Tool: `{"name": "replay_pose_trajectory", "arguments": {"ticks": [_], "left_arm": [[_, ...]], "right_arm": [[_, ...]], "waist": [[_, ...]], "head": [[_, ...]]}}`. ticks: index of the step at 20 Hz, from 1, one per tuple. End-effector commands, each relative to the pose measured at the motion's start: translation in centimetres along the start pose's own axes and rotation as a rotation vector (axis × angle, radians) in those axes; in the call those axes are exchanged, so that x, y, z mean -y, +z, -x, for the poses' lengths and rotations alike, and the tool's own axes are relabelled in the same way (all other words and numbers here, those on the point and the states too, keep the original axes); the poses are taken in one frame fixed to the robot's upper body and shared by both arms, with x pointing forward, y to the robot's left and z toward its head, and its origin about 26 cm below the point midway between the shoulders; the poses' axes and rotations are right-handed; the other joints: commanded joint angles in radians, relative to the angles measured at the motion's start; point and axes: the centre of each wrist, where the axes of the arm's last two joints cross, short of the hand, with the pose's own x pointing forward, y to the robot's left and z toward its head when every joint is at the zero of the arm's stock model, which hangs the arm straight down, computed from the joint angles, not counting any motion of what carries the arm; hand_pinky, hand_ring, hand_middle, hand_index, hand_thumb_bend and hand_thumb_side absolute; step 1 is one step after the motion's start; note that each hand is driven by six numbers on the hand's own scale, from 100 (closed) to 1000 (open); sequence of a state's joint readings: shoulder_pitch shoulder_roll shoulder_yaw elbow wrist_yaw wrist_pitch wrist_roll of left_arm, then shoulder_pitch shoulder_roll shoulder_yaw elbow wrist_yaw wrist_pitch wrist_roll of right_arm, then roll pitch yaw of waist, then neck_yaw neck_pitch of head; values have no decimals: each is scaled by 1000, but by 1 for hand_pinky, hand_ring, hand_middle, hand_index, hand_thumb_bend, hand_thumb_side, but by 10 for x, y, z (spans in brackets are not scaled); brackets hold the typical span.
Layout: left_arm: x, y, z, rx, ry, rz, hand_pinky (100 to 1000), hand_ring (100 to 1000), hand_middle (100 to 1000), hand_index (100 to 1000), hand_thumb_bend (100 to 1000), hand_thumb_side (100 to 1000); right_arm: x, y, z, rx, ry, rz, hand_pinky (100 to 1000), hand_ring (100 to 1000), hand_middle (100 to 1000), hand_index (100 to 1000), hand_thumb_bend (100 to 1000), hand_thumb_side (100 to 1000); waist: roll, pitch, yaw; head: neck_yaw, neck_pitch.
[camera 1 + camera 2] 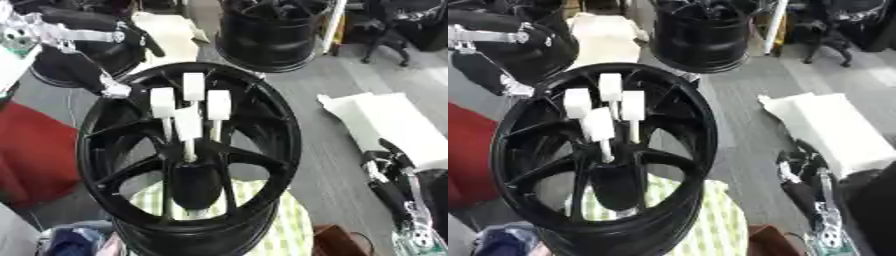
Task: Pull the pin out of the wheel hub.
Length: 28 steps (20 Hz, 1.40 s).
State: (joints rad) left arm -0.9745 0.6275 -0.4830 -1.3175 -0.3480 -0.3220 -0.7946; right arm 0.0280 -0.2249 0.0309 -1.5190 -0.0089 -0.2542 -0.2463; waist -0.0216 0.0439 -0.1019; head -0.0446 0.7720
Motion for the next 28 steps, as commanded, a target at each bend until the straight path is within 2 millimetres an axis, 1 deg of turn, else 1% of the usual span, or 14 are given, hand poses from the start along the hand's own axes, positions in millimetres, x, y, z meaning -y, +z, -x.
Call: {"name": "replay_pose_trajectory", "arguments": {"ticks": [1,6,15,26,27,28], "left_arm": [[-10,1,-1,59,-128,111,853,810,870,933,289,525],[-4,-5,2,39,-134,134,850,807,864,932,282,520],[15,-15,11,37,-122,186,815,764,805,901,270,504],[29,-18,16,47,-123,221,771,706,743,861,256,485],[30,-18,16,49,-120,222,764,696,733,855,266,470],[32,-19,16,50,-114,224,760,692,729,852,255,481]], "right_arm": [[5,-4,-4,18,9,-3,657,598,635,881,194,398],[5,-4,-4,18,8,-2,657,598,635,881,193,399],[5,-4,-4,19,8,-3,657,598,635,881,192,400],[4,-5,-5,22,10,-7,657,598,635,881,189,402],[4,-5,-5,22,10,-8,657,598,635,881,188,403],[4,-6,-5,22,10,-8,657,598,635,881,189,403]], "waist": [[-1,-13,-2],[-1,-14,-4],[-2,-13,-10],[-3,-13,-4],[-3,-13,-3],[-3,-13,-4]], "head": [[1,-2],[0,-2],[1,-2],[0,-2],[-1,-2],[0,-2]]}}
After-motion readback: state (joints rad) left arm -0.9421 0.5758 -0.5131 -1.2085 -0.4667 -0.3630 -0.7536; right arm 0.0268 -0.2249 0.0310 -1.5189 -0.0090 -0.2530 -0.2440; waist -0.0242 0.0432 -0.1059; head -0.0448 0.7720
